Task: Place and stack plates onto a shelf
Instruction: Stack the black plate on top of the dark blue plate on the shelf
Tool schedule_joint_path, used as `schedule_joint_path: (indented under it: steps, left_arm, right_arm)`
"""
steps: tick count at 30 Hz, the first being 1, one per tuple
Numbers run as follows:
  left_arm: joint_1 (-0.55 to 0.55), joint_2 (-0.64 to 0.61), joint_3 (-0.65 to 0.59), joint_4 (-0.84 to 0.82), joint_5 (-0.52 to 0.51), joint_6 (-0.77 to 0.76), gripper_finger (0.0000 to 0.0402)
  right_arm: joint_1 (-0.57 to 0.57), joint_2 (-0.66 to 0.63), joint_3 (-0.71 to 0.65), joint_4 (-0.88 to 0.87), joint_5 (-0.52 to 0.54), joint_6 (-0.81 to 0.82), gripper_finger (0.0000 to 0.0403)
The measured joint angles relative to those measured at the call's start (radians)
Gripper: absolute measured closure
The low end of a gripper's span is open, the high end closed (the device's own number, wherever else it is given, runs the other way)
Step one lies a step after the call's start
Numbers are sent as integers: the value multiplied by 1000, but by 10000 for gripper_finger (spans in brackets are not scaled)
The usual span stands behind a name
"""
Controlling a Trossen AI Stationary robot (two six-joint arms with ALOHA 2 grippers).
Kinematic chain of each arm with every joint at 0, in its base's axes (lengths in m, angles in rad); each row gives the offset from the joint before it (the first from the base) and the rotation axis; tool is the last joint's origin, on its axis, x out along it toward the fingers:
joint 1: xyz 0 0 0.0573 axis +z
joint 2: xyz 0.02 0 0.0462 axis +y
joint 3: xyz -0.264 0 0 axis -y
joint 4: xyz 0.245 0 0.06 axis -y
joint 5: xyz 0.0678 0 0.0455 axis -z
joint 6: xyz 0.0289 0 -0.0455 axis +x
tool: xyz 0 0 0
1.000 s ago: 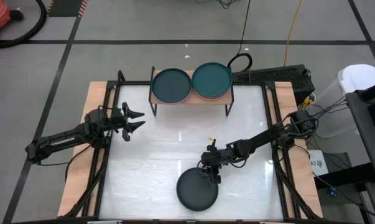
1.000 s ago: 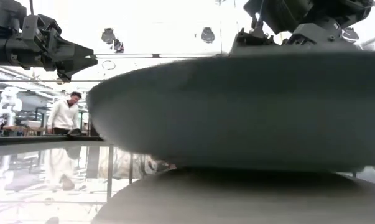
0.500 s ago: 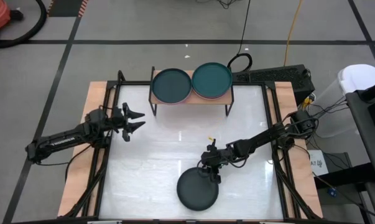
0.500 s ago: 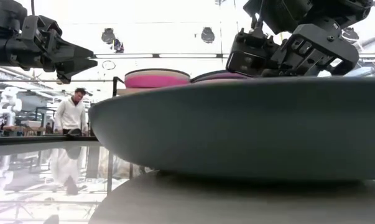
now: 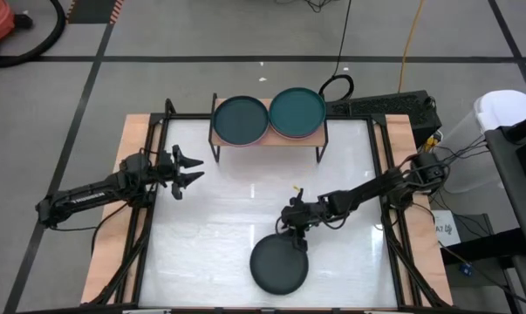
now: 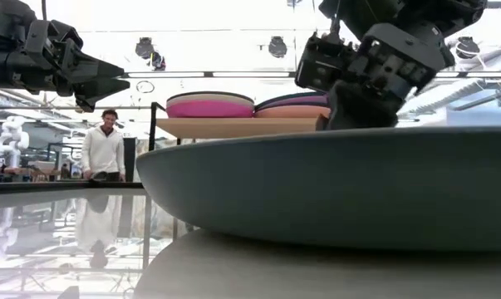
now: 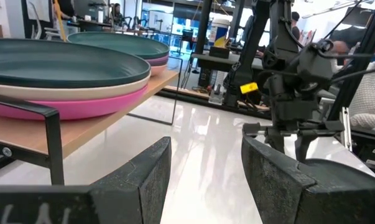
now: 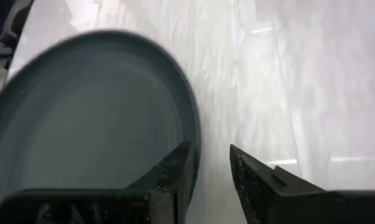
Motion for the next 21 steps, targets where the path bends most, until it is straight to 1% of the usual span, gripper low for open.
schedule_joint_path:
  steps: [4,7,21]
  left_arm:
    - [0,0,0,-4,0,0,202]
    - [0,0,0,-5,0,0,202]
    - [0,0,0,-5,0,-2,202]
  right_arm:
    - [-7,-13,0,0,-1,0,309]
    - [-1,-13,0,-8,-25,9,309]
    - [35,-4,0,-31,-23,56,309]
